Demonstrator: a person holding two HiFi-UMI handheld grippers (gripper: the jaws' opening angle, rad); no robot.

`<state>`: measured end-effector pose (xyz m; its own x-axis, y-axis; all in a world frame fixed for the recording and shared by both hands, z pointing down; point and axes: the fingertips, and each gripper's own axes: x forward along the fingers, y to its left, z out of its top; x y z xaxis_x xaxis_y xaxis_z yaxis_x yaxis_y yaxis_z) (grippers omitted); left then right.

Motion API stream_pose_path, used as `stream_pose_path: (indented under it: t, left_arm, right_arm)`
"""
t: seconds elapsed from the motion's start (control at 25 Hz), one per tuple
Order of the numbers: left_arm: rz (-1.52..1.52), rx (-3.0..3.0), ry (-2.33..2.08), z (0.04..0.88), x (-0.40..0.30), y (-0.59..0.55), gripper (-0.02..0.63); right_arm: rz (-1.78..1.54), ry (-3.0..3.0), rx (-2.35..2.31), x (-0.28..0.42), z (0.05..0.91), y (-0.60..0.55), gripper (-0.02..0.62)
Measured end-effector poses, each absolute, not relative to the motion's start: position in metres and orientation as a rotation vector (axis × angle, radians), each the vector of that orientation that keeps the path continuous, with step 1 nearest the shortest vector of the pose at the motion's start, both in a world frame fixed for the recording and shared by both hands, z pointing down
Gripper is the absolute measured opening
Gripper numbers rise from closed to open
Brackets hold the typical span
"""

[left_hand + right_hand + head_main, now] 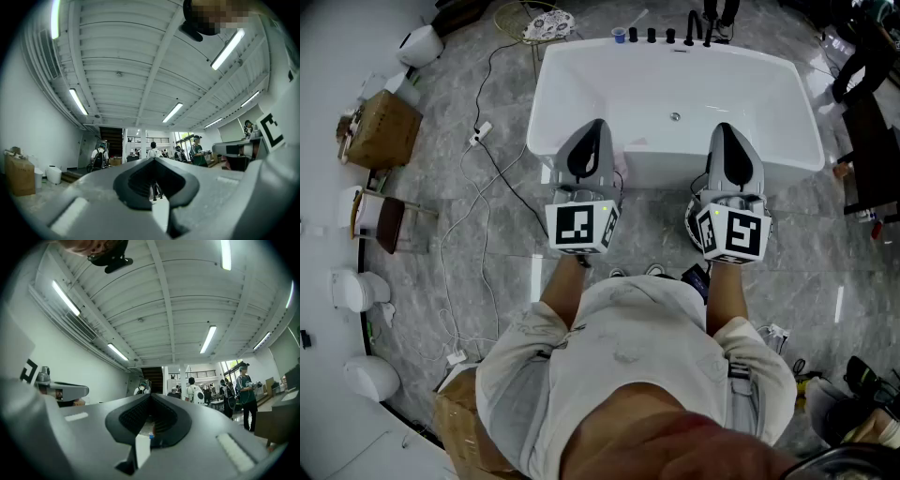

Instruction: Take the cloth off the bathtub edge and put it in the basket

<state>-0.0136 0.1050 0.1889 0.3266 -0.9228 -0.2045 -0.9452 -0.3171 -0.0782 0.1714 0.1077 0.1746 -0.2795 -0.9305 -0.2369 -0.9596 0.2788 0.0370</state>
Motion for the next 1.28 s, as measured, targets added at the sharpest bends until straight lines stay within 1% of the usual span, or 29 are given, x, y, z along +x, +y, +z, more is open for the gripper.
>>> stream_pose_path:
  t: [0.56,0.92,1.28]
  left_arm:
    - [0.174,-2.416,1.739,0.196,-0.002,0.097,0.002]
    - [0.139,-2.407,1.779,0.214,0.017,0.093,0.002]
    - [0.124,-2.374,1.85,0.225,0.0,0.088,0.002]
  right_arm:
    - [0.225,2.362,-1.763,0.184,0.18,0.098,0.002]
    - [0.146,2.399,-1.718,0.201,0.205,0.087,0.003]
    - [0.107,2.474,-1.647,0.178,0.221,0.069,0.003]
